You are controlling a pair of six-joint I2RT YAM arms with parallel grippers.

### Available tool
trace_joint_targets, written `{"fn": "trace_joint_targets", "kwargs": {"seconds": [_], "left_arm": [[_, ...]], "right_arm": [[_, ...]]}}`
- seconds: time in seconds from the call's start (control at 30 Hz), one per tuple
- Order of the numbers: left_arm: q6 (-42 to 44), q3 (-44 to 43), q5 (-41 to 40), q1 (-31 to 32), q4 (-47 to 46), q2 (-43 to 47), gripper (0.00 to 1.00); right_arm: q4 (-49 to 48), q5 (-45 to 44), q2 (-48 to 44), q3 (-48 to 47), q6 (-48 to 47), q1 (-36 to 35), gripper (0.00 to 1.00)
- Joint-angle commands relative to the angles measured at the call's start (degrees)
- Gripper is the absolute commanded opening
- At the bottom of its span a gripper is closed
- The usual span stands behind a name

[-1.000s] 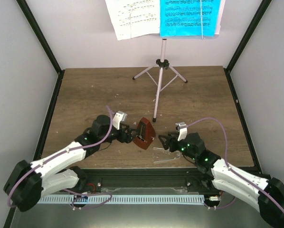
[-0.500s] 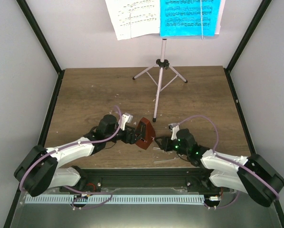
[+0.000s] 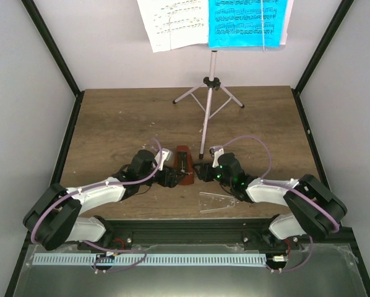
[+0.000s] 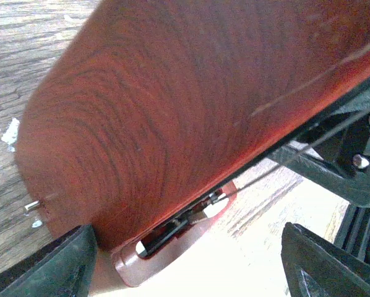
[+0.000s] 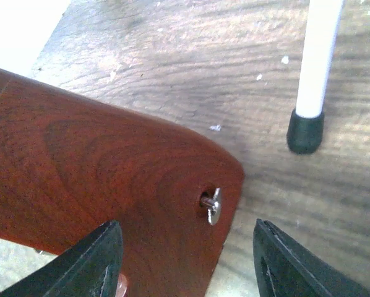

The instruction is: Pack up the instrument practice props

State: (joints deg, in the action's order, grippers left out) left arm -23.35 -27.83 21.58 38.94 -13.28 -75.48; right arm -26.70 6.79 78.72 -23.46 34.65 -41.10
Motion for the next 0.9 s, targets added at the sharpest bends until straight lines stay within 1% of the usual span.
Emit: {"fn": "trace_joint_targets", "kwargs": {"seconds": [0.0, 0.07, 0.13, 0.23, 0.33, 0.4, 0.43, 0.5, 0.6, 0.63, 0.7, 0.8, 0.87], "left_arm": [[0.9, 0.3, 2.6, 0.7, 0.1, 0.7, 0.82], [1.0, 0.3, 1.7, 0.8, 1.0, 1.2, 0.82], [1.0, 0.5, -1.2, 0.9, 2.5, 3.0, 0.82], [1.3, 1.4, -7.0, 1.3, 4.6, 8.6, 0.83], [2.1, 1.0, -10.9, 1.7, 7.8, 16.3, 0.83], [1.7, -0.3, -12.9, 1.7, 11.2, 21.2, 0.81], [1.7, -1.0, -13.3, 1.8, 12.3, 24.2, 0.8], [2.3, -2.1, -11.7, 2.2, 13.5, 27.3, 0.76], [2.6, -4.3, -5.8, 3.2, 16.6, 26.5, 0.64], [2.4, -5.2, -3.0, 3.8, 17.9, 25.1, 0.61], [2.5, -6.9, 0.5, 6.0, 19.8, 22.2, 0.57], [6.6, -8.8, 0.1, 13.0, 22.3, 18.6, 0.55], [10.1, -10.5, -0.1, 17.4, 24.5, 15.7, 0.53]], "right_arm": [[-3.4, -0.8, 2.6, -5.1, -3.4, -0.1, 0.61], [-2.6, -1.6, 2.7, -5.8, -3.8, -0.1, 0.65], [-1.7, -3.0, 1.6, -5.3, -3.6, -0.2, 0.72], [1.7, -7.0, -2.0, -3.9, -3.4, -0.1, 0.81], [7.2, -9.8, -8.0, -2.2, -3.7, 0.4, 0.89], [11.9, -10.5, -12.9, -1.4, -4.7, 0.6, 0.94], [14.0, -10.9, -15.4, -0.6, -5.3, 0.8, 0.95], [17.1, -12.0, -21.1, 1.4, -5.5, 1.8, 0.99], [18.7, -9.4, -29.1, 5.3, -5.6, 6.6, 1.0], [18.7, -7.4, -32.0, 6.4, -6.0, 9.1, 1.0], [18.9, -3.7, -34.6, 8.0, -6.0, 13.6, 1.0], [19.4, 1.4, -35.4, 9.6, -5.6, 18.8, 1.0], [19.7, 3.2, -34.3, 10.3, -4.5, 20.2, 1.0]]}}
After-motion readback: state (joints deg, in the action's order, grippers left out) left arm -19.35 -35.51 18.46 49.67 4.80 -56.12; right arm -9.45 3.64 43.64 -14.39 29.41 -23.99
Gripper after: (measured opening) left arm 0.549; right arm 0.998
